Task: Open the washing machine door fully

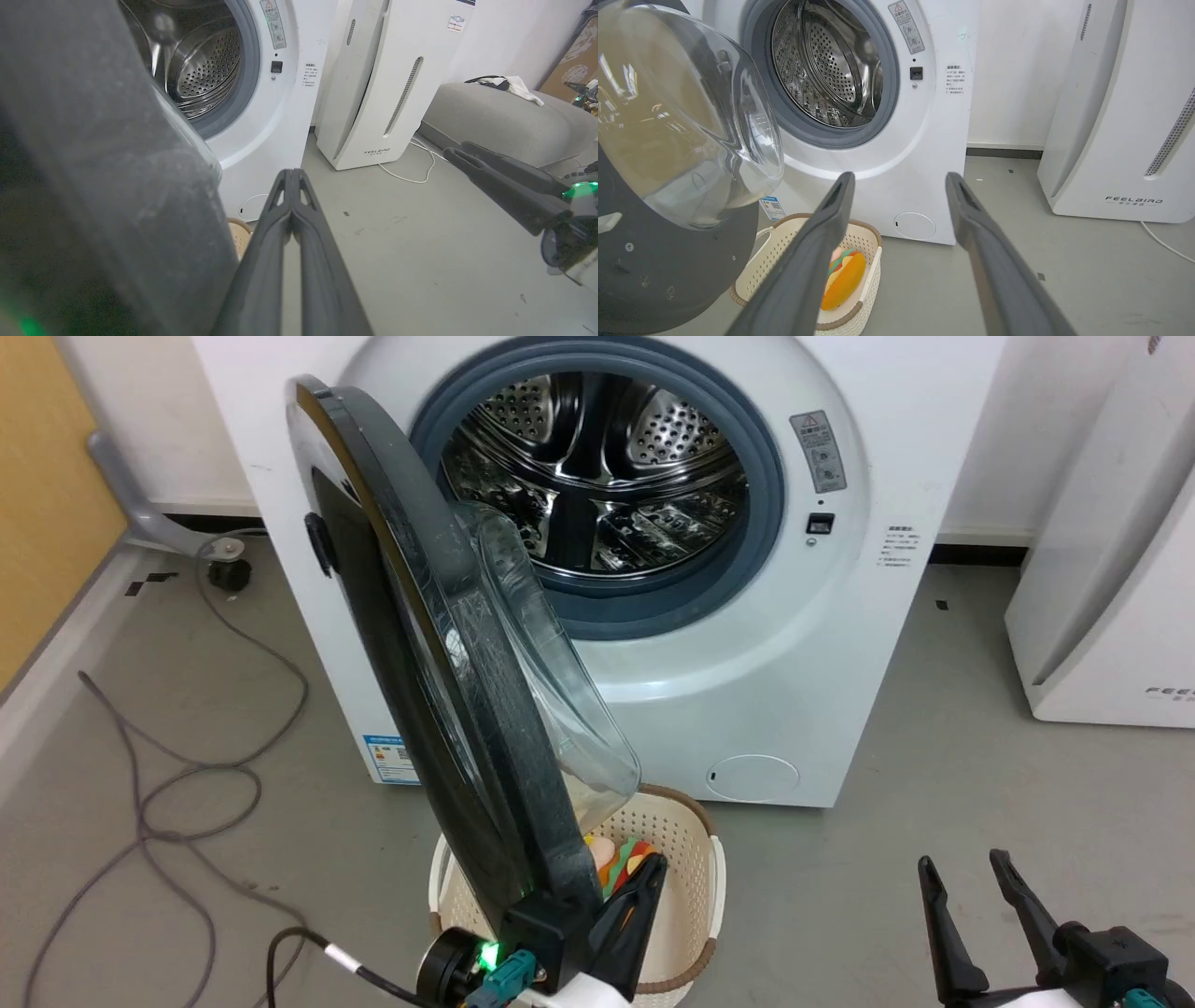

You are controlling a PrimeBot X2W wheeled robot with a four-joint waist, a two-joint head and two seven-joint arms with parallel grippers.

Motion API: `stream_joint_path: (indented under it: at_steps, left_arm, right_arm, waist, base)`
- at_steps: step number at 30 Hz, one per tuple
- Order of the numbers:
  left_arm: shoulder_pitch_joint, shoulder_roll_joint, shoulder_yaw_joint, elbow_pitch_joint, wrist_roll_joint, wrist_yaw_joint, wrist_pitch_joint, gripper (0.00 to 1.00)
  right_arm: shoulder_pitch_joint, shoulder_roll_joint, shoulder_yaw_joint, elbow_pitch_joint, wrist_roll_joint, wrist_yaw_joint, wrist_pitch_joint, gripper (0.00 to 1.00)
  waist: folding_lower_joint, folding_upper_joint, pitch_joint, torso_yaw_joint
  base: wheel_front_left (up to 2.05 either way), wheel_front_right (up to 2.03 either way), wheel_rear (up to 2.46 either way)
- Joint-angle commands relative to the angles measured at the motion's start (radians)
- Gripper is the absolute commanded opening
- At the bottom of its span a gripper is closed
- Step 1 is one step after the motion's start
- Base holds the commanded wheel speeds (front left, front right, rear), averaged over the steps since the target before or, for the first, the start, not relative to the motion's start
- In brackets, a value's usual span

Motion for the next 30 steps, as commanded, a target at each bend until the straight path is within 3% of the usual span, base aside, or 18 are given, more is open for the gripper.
stream_joint_path:
  at_steps: [1,11,17,25,30]
  left_arm:
    - [0.022,0.016,0.012,-0.01,0.0,0.016,0.007,0.0]
    - [0.094,0.071,0.027,-0.157,0.02,0.065,0.036,0.0]
    - [0.153,0.117,0.067,-0.258,0.033,0.117,0.062,0.0]
    - [0.219,0.156,0.153,-0.34,0.044,0.2,0.049,0.0]
    - [0.237,0.199,0.235,-0.322,0.037,0.228,0.031,0.0]
  right_arm:
    - [0.0,0.004,-0.002,0.003,-0.002,0.005,-0.004,1.0]
    - [0.009,0.004,-0.014,0.0,-0.013,0.005,-0.001,1.0]
    - [0.011,0.004,-0.023,-0.007,-0.017,0.005,0.002,1.0]
    - [0.017,0.004,-0.043,-0.019,-0.022,0.005,0.003,1.0]
    - [0.015,0.004,-0.045,-0.032,-0.028,0.005,0.007,1.0]
  waist:
    - [0.0,0.0,-0.003,0.011]
    - [0.0,0.0,-0.003,0.077]
    - [0.0,0.0,-0.001,0.127]
    - [0.0,0.0,0.002,0.191]
    - [0.0,0.0,0.002,0.214]
  base:
    - [0.0,0.0,0.0]
    - [0.0,0.0,0.0]
    - [0.0,0.0,0.0]
    - [0.0,0.0,0.0]
    - [0.0,0.0,0.0]
